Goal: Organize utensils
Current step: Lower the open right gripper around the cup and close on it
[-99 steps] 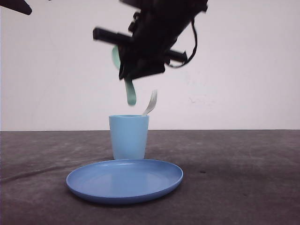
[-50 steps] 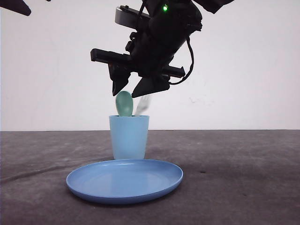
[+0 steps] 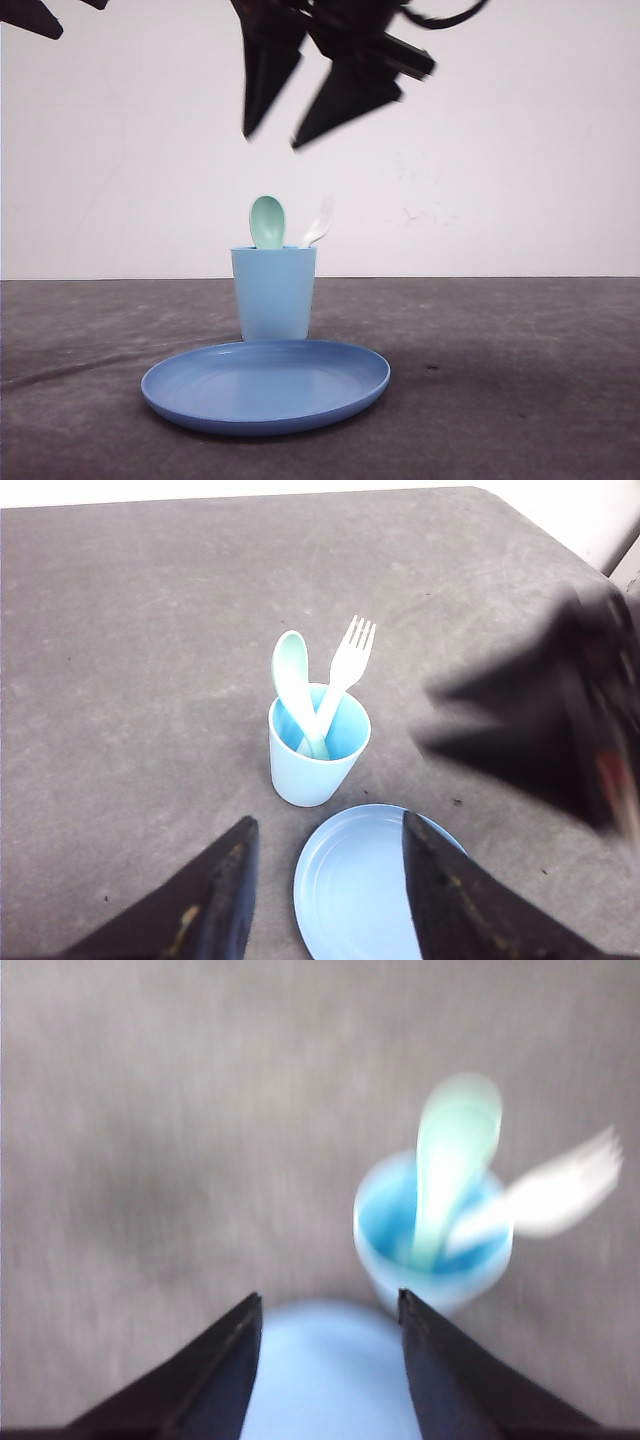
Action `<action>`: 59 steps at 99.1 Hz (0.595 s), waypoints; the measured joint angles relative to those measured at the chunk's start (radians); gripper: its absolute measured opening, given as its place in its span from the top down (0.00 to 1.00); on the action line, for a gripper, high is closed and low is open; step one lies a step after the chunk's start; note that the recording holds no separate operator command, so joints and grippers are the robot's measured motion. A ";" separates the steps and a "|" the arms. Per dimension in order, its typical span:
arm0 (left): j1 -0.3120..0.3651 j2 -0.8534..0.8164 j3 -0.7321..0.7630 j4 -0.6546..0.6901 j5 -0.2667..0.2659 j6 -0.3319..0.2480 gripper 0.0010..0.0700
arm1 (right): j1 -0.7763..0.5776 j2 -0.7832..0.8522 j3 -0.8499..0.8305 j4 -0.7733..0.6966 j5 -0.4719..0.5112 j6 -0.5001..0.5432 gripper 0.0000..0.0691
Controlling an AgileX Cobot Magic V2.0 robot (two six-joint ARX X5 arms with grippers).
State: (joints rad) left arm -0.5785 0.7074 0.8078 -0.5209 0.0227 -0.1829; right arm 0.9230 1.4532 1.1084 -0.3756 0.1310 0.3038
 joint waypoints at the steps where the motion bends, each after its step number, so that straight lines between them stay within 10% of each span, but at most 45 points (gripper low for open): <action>1: 0.000 0.000 0.000 0.000 0.000 0.000 0.62 | 0.001 0.000 0.000 -0.015 0.000 0.003 0.61; 9: 0.000 0.000 0.000 0.000 0.000 0.000 0.62 | 0.006 0.003 0.000 -0.126 -0.001 0.025 0.50; 23: 0.000 0.000 0.000 0.001 0.000 0.000 0.62 | 0.005 0.026 0.000 -0.173 0.000 0.071 0.01; 59: 0.000 0.000 0.000 0.001 0.001 0.000 0.62 | -0.042 0.119 0.000 -0.083 -0.014 0.121 0.01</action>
State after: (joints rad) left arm -0.5785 0.7074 0.8078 -0.5198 0.0235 -0.1833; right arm 0.8810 1.5719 1.1084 -0.4583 0.1169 0.4244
